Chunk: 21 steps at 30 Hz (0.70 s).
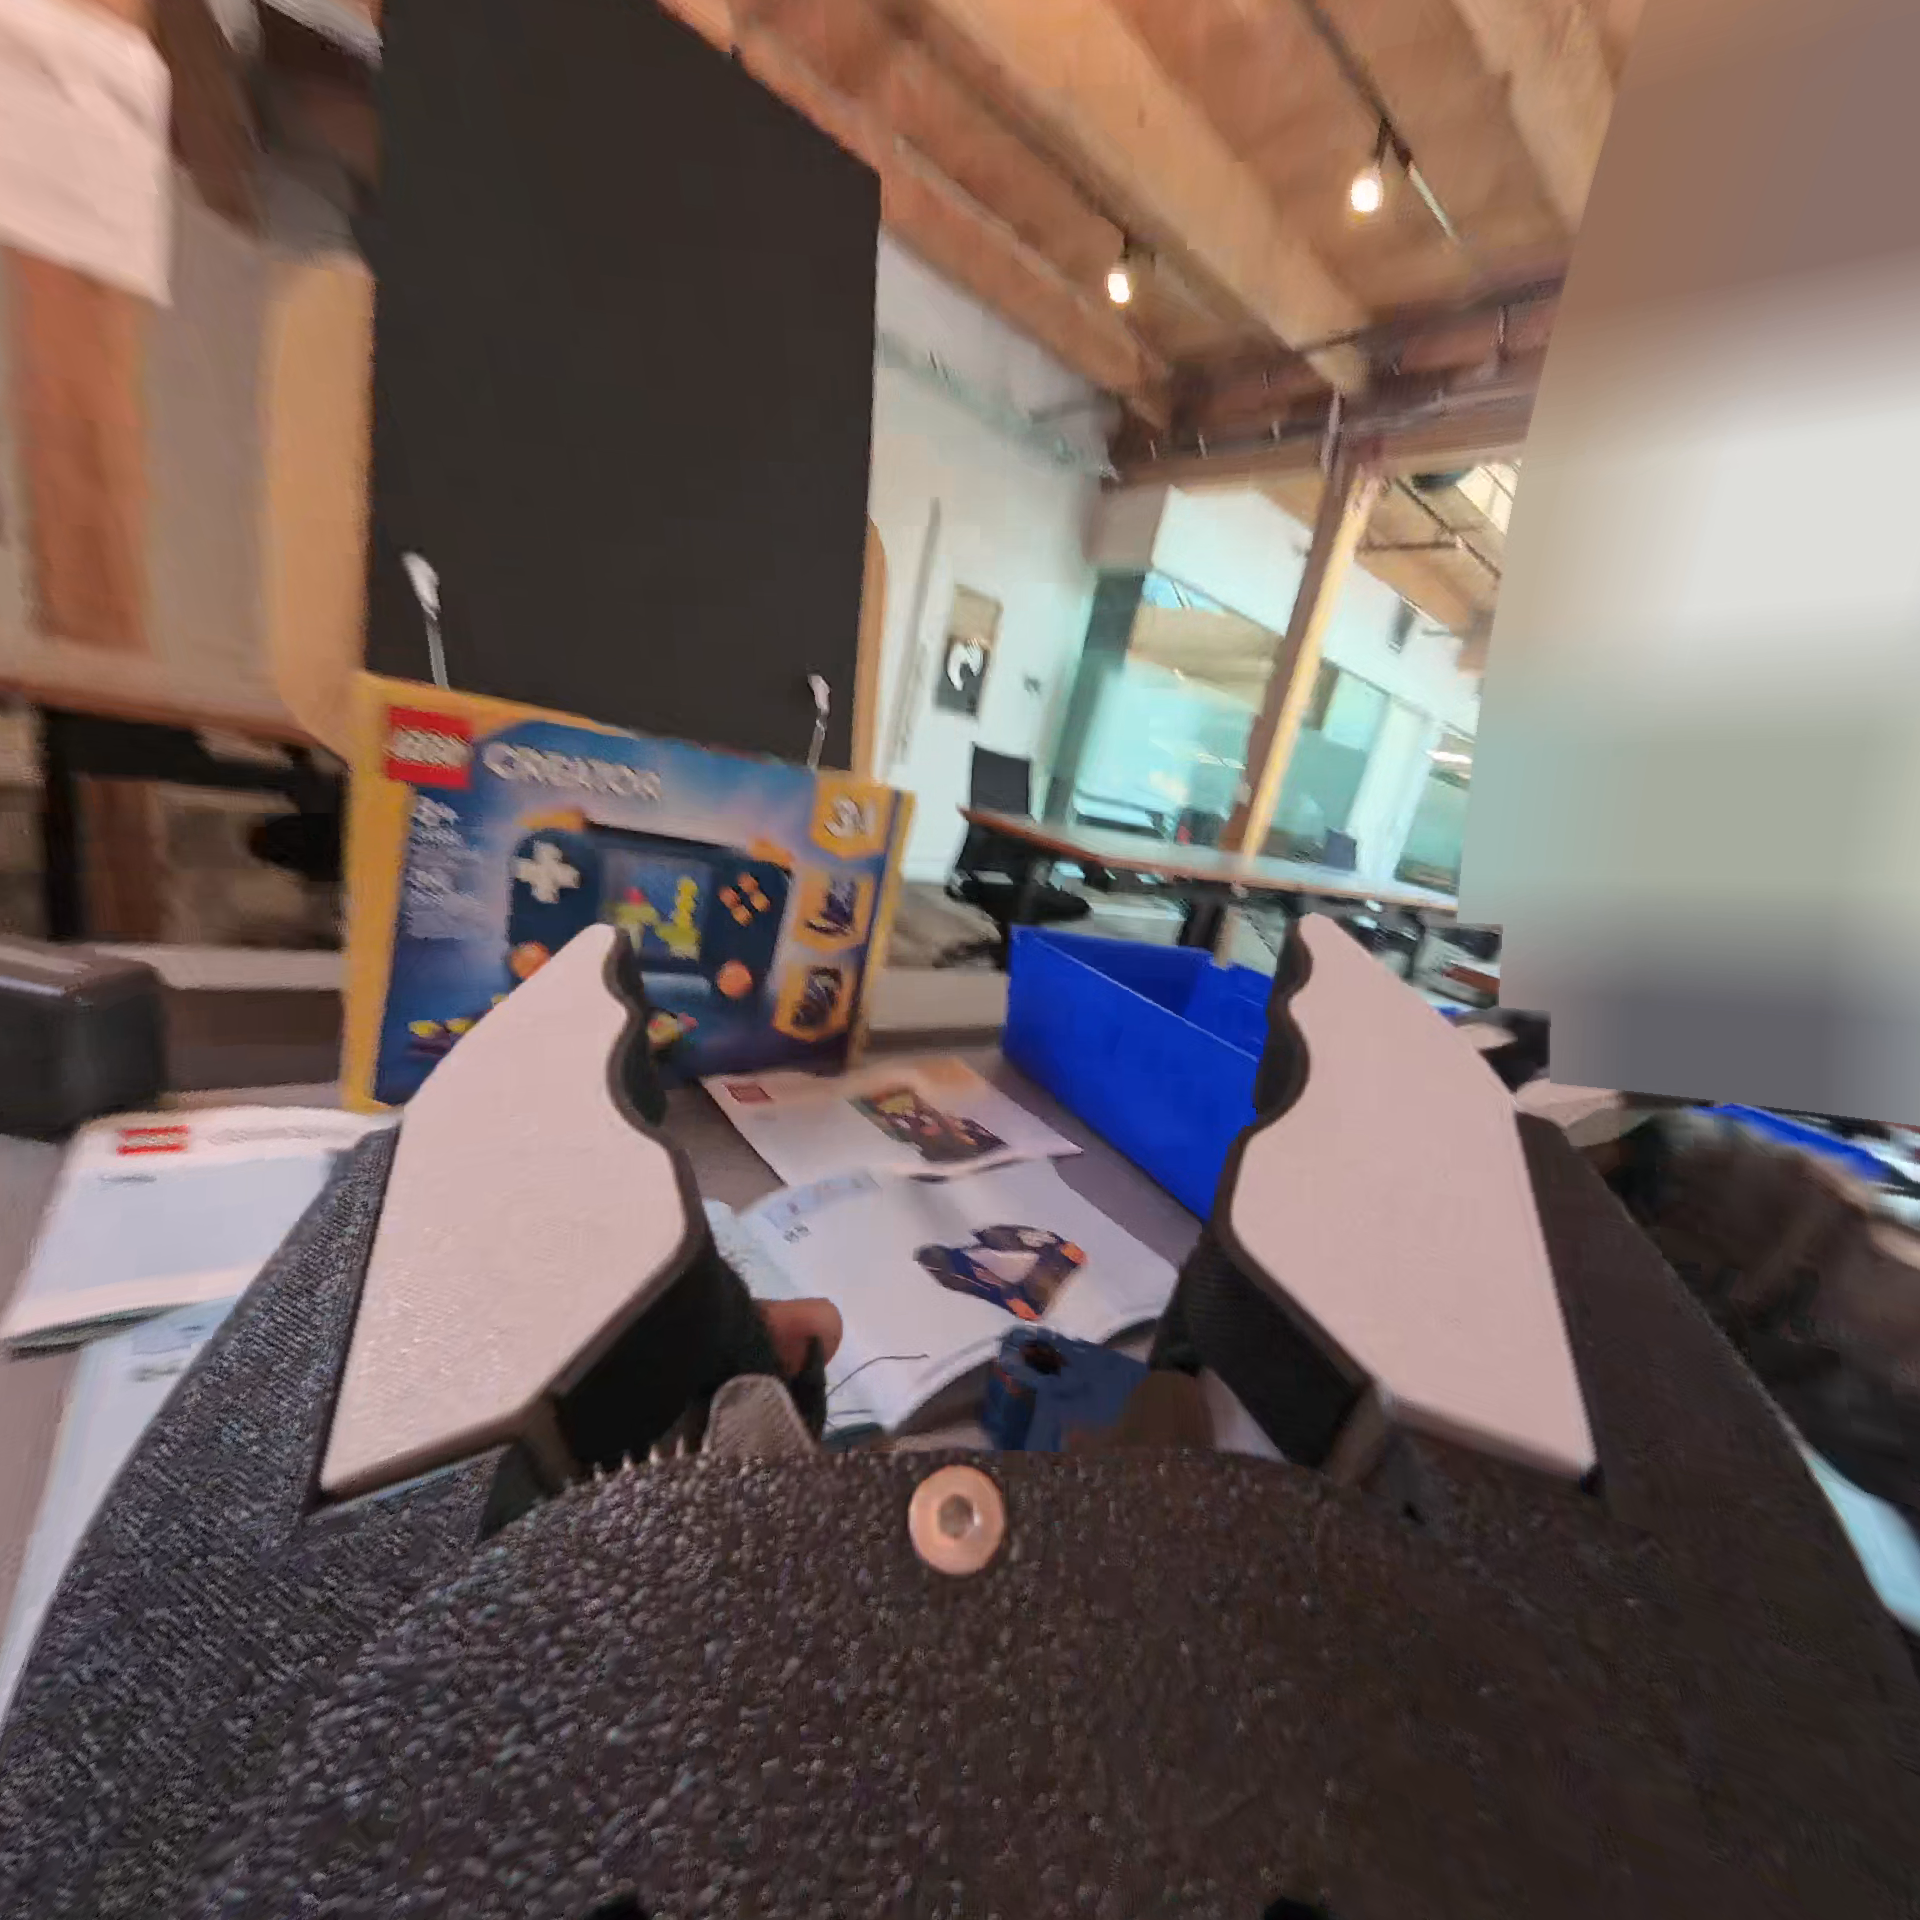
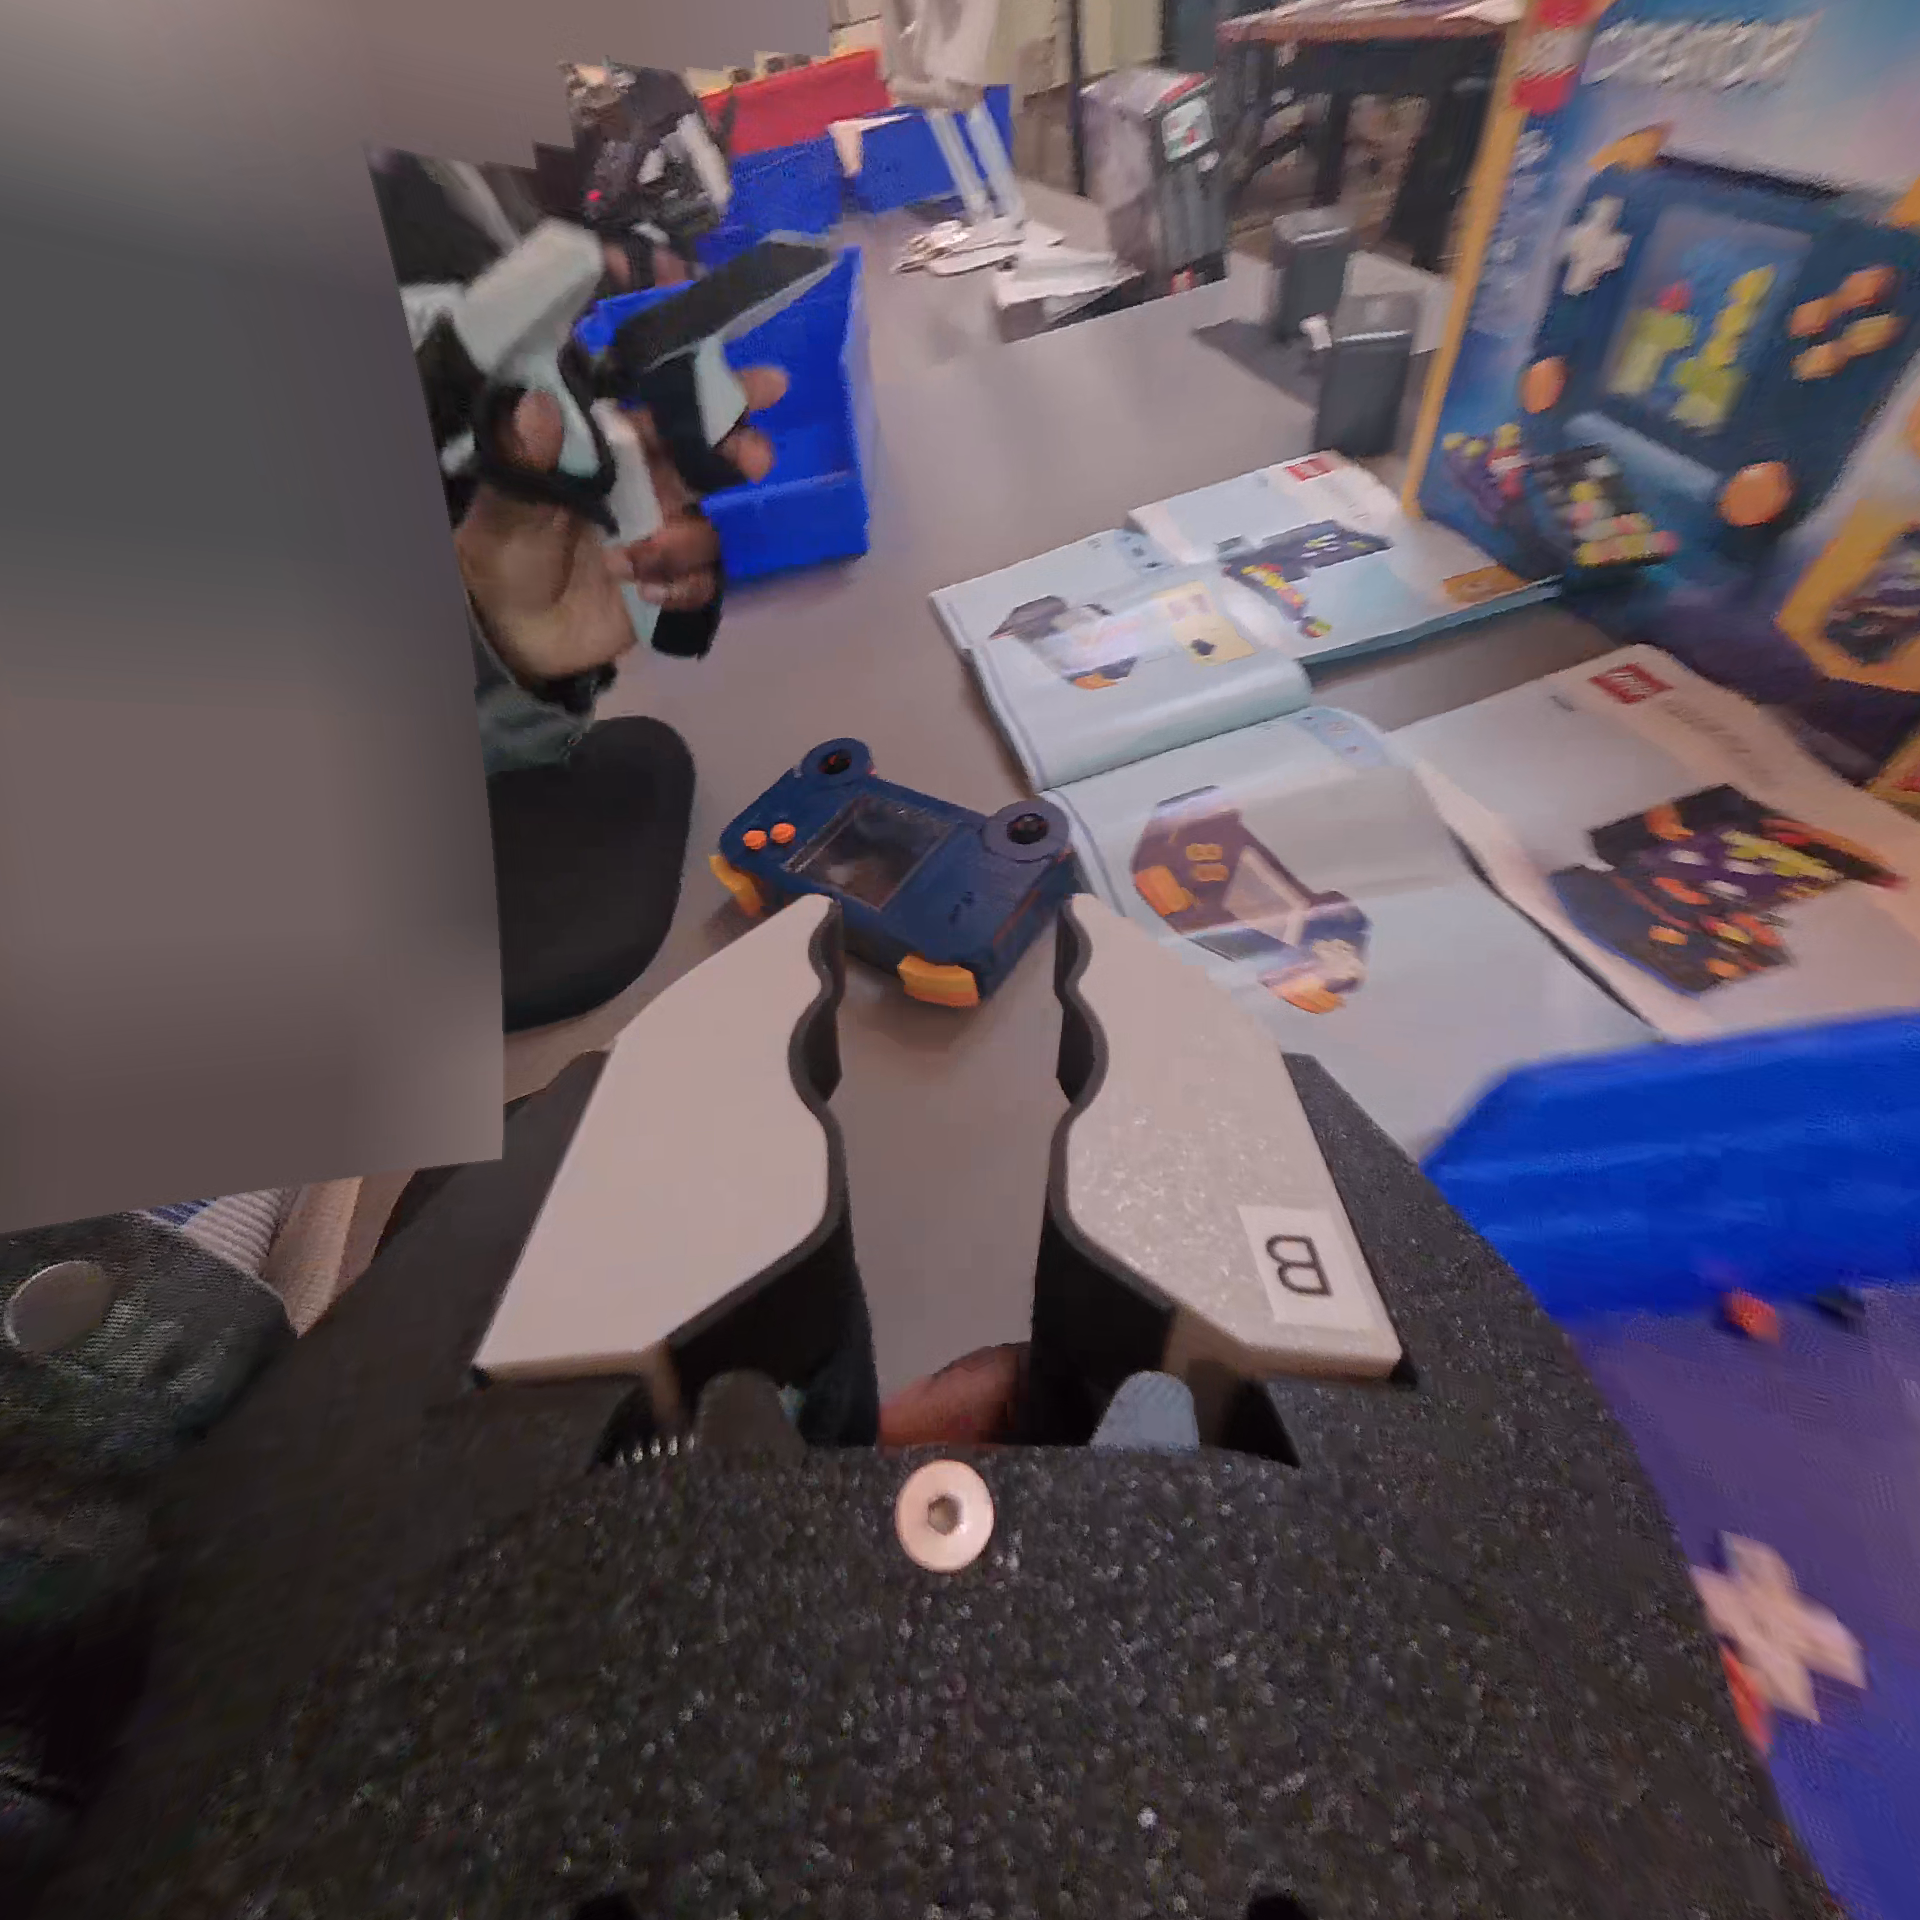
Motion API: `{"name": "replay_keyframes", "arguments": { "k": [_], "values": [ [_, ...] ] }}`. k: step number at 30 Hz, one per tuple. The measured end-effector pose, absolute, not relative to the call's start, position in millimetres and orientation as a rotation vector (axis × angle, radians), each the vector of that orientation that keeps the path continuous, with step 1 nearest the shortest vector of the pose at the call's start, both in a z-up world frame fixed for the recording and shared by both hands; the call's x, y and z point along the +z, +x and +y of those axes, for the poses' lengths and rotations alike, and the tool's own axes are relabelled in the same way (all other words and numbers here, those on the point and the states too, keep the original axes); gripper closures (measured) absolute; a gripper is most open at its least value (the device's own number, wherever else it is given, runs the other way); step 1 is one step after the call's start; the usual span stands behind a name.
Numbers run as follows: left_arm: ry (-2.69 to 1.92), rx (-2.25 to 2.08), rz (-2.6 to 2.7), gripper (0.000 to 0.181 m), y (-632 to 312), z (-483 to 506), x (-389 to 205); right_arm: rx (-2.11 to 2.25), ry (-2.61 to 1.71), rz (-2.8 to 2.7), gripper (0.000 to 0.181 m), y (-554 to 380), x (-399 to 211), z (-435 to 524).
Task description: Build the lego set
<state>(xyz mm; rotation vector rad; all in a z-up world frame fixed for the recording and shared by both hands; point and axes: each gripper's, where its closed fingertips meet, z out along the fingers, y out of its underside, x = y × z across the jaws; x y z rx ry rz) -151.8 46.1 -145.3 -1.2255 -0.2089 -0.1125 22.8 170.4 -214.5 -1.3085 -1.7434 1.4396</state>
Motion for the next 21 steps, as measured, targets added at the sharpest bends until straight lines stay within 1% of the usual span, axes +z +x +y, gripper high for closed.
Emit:
{"name": "replay_keyframes", "arguments": {
  "k": [4,6,7,9,10,12,14,18,21],
  "values": [
    [-1.139,0.09,-0.155,0.074,-153,35,-160,1.18,-1.429,-1.664,0.147,55,-193,226],
    [-1.133,0.082,-0.093,0.076,-144,36,-157,0.962,-1.52,-1.675,0.157,72,-187,267],
    [-1.148,0.095,-0.063,0.077,-142,38,-158,0.868,-1.548,-1.707,0.166,78,-185,286],
    [-1.172,0.132,-0.032,0.081,-140,42,-163,0.722,-1.6,-1.812,0.178,81,-186,321],
    [-1.177,0.139,-0.03,0.083,-140,43,-165,0.676,-1.635,-1.869,0.181,79,-191,337],
    [-1.177,0.133,-0.015,0.084,-137,43,-165,0.611,-1.712,-2.006,0.18,69,-211,361],
    [-1.184,0.154,0.003,0.088,-136,44,-166,0.474,-1.797,-2.156,0.171,62,-244,382],
    [-1.198,0.211,0.051,0.091,-133,45,-168,0.306,-1.935,-2.317,0.17,50,-302,406],
    [-1.201,0.215,0.057,0.092,-132,46,-170,0.23,-1.909,-2.353,0.17,40,-315,415]
  ]
}}
